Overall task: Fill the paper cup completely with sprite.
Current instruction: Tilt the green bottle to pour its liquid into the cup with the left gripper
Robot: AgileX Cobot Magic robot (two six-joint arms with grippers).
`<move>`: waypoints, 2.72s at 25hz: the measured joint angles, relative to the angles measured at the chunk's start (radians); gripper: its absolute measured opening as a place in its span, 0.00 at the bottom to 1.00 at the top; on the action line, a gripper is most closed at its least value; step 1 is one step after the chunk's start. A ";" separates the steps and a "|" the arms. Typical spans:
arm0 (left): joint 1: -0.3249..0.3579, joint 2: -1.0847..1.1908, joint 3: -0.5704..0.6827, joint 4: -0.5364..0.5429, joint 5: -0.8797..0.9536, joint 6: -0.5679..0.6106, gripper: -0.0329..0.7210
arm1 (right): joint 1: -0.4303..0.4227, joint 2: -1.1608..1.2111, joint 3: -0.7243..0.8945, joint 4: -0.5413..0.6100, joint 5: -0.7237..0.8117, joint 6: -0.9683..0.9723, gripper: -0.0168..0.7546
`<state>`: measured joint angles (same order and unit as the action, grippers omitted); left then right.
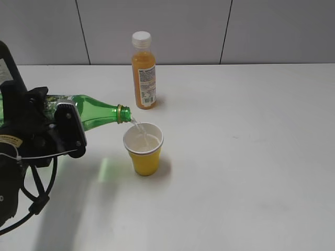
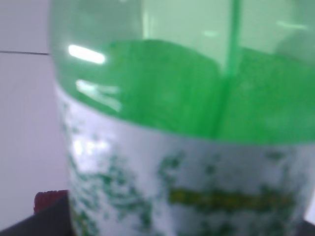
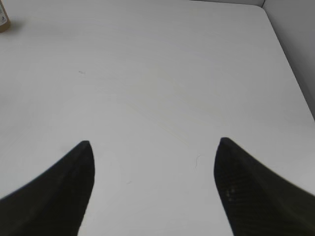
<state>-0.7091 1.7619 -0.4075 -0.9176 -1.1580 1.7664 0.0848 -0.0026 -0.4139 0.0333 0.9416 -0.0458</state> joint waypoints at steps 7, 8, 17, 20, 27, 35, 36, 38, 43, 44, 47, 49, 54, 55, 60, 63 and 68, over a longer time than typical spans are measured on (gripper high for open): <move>0.002 0.000 0.000 -0.012 0.000 0.016 0.62 | 0.000 0.000 0.000 0.000 0.000 0.000 0.78; 0.003 0.000 0.000 -0.012 0.000 0.018 0.62 | 0.000 0.000 0.000 0.000 0.000 0.000 0.78; 0.008 0.000 0.000 -0.016 -0.005 0.045 0.62 | 0.000 0.000 0.000 0.000 0.000 0.000 0.78; 0.008 0.000 0.000 -0.016 -0.006 0.050 0.62 | 0.000 0.000 0.000 0.000 0.000 0.000 0.78; 0.008 0.000 0.000 -0.016 -0.006 0.071 0.62 | 0.000 0.000 0.000 0.000 0.000 0.000 0.78; 0.008 0.000 0.000 -0.016 -0.007 0.077 0.62 | 0.000 0.000 0.000 0.000 0.000 0.000 0.78; 0.008 0.000 0.000 -0.016 -0.007 0.077 0.62 | 0.000 0.000 0.000 0.000 0.000 0.000 0.78; 0.008 0.000 0.000 -0.016 -0.007 0.078 0.62 | 0.000 0.000 0.000 0.000 0.000 0.000 0.78; 0.008 0.000 0.000 -0.016 -0.008 0.081 0.62 | 0.000 0.000 0.000 0.000 0.000 0.000 0.78; 0.008 0.000 0.000 -0.016 -0.008 0.082 0.62 | 0.000 0.000 0.000 0.000 0.000 0.000 0.78; 0.008 0.000 0.000 -0.016 -0.012 0.083 0.62 | 0.000 0.000 0.000 0.000 0.000 0.000 0.78; 0.008 0.000 0.000 -0.016 -0.014 0.083 0.62 | 0.000 0.000 0.000 0.000 0.000 0.000 0.78; 0.008 0.000 0.000 -0.007 -0.014 0.079 0.62 | 0.000 0.000 0.000 0.000 0.000 0.000 0.78; 0.008 0.000 0.000 -0.001 -0.014 0.062 0.62 | 0.000 0.000 0.000 0.000 0.000 0.000 0.78; 0.008 0.000 0.000 0.020 -0.015 -0.028 0.62 | 0.000 0.000 0.000 0.000 0.000 0.000 0.78; 0.008 0.000 0.000 0.032 -0.015 -0.087 0.62 | 0.000 0.000 0.000 0.000 0.000 0.000 0.78; 0.008 0.000 0.000 0.051 -0.015 -0.246 0.62 | 0.000 0.000 0.000 0.000 0.000 0.000 0.78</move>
<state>-0.7010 1.7619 -0.4075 -0.8668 -1.1727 1.5204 0.0848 -0.0026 -0.4139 0.0333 0.9416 -0.0458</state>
